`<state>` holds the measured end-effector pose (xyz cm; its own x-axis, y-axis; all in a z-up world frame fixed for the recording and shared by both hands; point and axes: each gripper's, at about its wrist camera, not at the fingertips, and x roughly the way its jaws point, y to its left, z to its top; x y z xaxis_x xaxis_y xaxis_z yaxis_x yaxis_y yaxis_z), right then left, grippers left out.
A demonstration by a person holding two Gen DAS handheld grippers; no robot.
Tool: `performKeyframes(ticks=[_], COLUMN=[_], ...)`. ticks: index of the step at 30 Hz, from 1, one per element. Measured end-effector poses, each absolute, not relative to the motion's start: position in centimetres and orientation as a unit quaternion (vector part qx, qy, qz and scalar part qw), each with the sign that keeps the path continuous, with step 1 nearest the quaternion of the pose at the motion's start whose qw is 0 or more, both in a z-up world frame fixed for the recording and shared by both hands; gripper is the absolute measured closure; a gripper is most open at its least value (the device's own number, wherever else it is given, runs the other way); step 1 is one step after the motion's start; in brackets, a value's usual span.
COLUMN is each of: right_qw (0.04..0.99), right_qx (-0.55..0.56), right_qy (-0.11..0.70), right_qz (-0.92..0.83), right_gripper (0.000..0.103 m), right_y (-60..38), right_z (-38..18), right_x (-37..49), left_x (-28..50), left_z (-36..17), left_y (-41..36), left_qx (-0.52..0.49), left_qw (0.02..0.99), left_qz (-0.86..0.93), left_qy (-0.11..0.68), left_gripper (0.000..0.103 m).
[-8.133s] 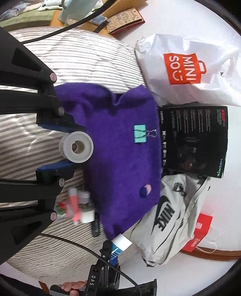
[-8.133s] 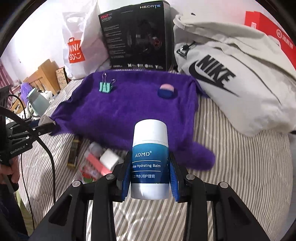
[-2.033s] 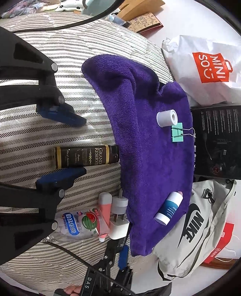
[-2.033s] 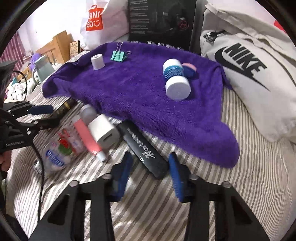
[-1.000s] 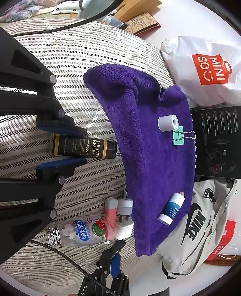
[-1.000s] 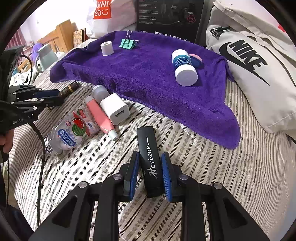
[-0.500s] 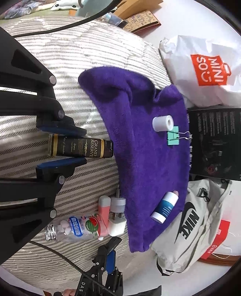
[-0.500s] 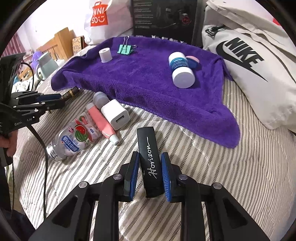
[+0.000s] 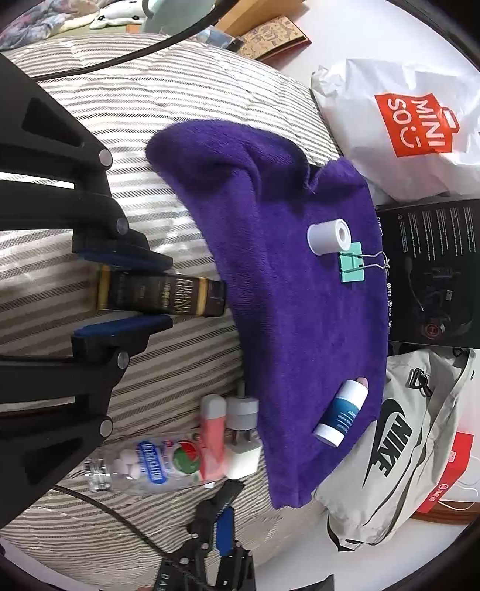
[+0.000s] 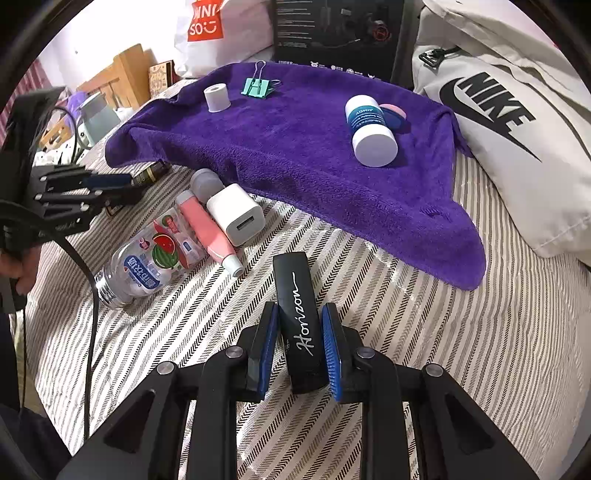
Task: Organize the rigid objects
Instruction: 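Carry the bottle and the Horizon case onto the purple towel with both tools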
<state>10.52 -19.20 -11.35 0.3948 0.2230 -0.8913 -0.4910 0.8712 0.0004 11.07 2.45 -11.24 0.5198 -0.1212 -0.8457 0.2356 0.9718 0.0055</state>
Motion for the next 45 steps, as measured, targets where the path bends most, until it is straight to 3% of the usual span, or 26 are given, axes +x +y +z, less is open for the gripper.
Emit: performKeyframes(ticks=[26,45], right_qw=[0.835,0.843], right_qx=[-0.116,-0.112], right_qy=[0.491,0.467], right_qz=[0.222,0.244], right_gripper=[0.079,0.079], right_y=[-19.5,-18.1], right_z=[-8.5,-5.9], right_x=[11.5,19.2], left_x=[11.5,17.9], left_z=[-7.2,-5.4], left_y=[3.8,3.4], left_qx=[0.05,0.052], left_qw=[0.883,0.888], left_qz=[-0.115,-0.121], left_qy=[0.452,0.441], left_gripper=[0.08,0.08])
